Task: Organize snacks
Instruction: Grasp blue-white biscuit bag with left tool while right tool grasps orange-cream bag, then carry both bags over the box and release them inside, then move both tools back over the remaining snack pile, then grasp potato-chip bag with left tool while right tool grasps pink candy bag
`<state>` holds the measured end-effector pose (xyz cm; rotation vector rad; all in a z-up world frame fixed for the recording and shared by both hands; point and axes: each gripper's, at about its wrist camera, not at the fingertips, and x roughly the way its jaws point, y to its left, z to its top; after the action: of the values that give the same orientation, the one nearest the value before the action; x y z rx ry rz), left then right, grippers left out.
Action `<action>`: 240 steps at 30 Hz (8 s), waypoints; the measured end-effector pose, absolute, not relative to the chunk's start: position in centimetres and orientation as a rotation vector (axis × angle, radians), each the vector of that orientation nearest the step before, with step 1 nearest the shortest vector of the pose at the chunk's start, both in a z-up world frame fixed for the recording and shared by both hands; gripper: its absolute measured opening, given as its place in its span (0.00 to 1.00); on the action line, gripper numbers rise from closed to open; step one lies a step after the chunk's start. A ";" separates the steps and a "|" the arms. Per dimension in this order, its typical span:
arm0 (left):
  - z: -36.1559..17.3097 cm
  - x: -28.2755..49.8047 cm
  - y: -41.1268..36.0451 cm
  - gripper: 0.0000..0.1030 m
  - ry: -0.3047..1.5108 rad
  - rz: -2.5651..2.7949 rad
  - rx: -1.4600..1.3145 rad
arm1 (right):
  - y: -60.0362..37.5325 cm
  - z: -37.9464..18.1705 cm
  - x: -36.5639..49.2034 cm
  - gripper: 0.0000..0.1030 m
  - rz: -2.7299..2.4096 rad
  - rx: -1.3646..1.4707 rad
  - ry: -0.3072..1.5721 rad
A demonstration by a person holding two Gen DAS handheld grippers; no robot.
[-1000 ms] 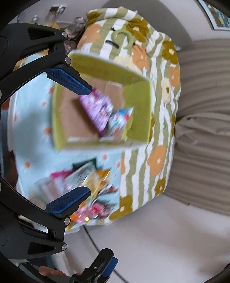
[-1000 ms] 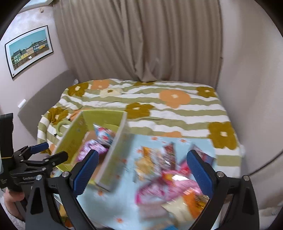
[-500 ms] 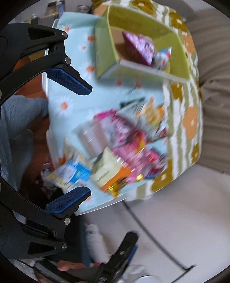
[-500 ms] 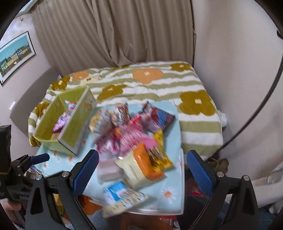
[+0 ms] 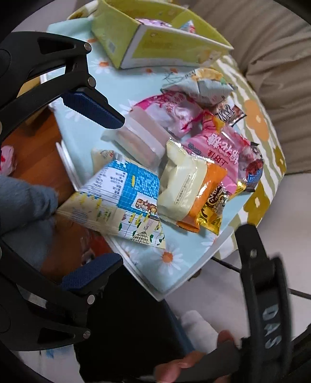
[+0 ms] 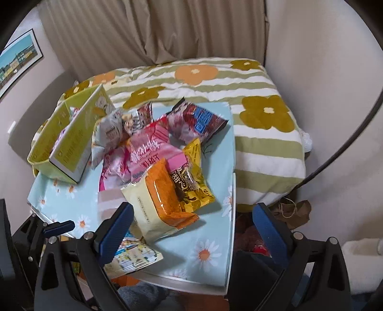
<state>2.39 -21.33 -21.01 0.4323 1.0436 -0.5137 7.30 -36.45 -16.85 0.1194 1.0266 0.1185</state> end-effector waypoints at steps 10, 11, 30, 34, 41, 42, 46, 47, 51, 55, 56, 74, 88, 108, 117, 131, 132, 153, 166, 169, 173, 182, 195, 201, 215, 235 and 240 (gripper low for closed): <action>-25.4 2.8 -23.1 0.99 0.999 -0.481 0.554 | -34.4 -20.5 9.7 0.96 0.266 0.029 1.053; -25.8 3.1 -23.2 0.99 0.999 -0.478 0.558 | -34.2 -20.9 10.0 0.96 0.295 0.024 1.046; -26.7 5.7 -20.3 0.80 1.021 -0.590 0.514 | -28.7 -25.2 12.4 0.89 0.465 -0.086 1.126; -26.7 5.7 -19.8 0.78 1.017 -0.606 0.523 | -28.7 -25.7 12.7 0.88 0.462 -0.075 1.145; -26.4 5.3 -19.2 0.76 1.010 -0.634 0.521 | -29.5 -26.6 13.2 0.83 0.465 0.029 1.174; -26.4 5.2 -19.1 0.76 1.009 -0.636 0.524 | -29.5 -26.6 13.2 0.77 0.467 0.030 1.178; -26.1 4.7 -19.6 0.74 1.004 -0.645 0.542 | -29.3 -26.6 12.9 0.63 0.449 -0.012 1.182; -25.9 4.6 -19.7 0.72 1.003 -0.648 0.542 | -29.2 -26.5 12.9 0.62 0.443 -0.022 1.177; -25.4 4.2 -19.8 0.66 0.995 -0.657 0.551 | -29.1 -26.2 12.7 0.59 0.419 -0.026 1.168; -24.6 3.8 -19.5 0.65 0.978 -0.659 0.561 | -29.1 -25.3 12.3 0.59 0.401 -0.016 1.159; -24.2 3.7 -19.4 0.65 0.971 -0.658 0.562 | -28.7 -25.1 12.2 0.59 0.399 -0.016 1.156; -14.2 2.9 -15.3 0.65 0.844 -0.508 0.477 | -29.0 -12.6 12.3 0.59 0.349 0.004 1.001; -5.8 12.4 -0.1 0.65 0.791 -0.207 0.264 | -18.9 -6.3 17.7 0.59 0.472 0.017 0.924; -11.4 28.8 16.0 0.66 0.999 -0.125 0.073 | -2.7 -11.1 27.4 0.59 0.434 0.160 1.077; -14.6 33.8 17.2 0.99 1.033 -0.159 0.089 | -1.8 -13.4 28.8 0.59 0.353 0.176 1.120; -14.4 28.4 18.9 0.99 1.055 -0.117 0.022 | -1.9 -13.2 27.0 0.59 0.359 0.165 1.129; -14.2 27.9 19.1 0.99 1.053 -0.110 0.013 | -1.7 -12.9 26.7 0.59 0.369 0.171 1.127; -15.8 23.4 20.0 0.99 1.060 -0.030 0.089 | 0.2 -15.4 24.1 0.93 0.354 0.143 1.077; -12.3 22.0 19.7 0.99 1.023 -0.049 0.085 | -1.2 -12.0 21.9 0.93 0.311 0.116 1.003; -11.4 22.0 19.9 0.99 1.007 -0.064 0.076 | -1.7 -10.6 20.9 0.93 0.276 0.101 0.964; -10.4 21.7 19.3 0.99 0.989 -0.093 0.068 | -3.5 -8.8 19.3 0.93 0.249 0.118 0.916; -9.3 19.5 13.0 0.99 0.967 -0.231 0.079 | -12.3 -6.3 14.3 0.93 0.104 0.129 0.831; -12.4 17.1 -0.6 0.99 1.063 -0.327 0.018 | -25.1 -7.7 12.1 0.93 0.093 0.081 0.846; -14.7 17.0 -5.3 0.99 1.048 -0.265 0.023 | -27.9 -11.4 13.5 0.93 0.196 0.068 0.906; -20.5 22.8 -12.1 0.99 1.009 -0.186 0.096 | -28.6 -21.3 17.8 0.93 0.396 -0.044 1.023; -23.8 26.0 -12.3 0.64 1.057 -0.171 0.134 | -26.2 -25.1 21.0 0.90 0.438 -0.111 1.042; -23.9 25.7 -11.7 0.62 1.070 -0.163 0.135 | -25.9 -25.4 21.0 0.84 0.437 -0.119 1.052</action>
<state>25.74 -11.66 -23.94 0.1346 1.0701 -0.1633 21.02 -25.95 -25.43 -0.1192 1.0521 0.4373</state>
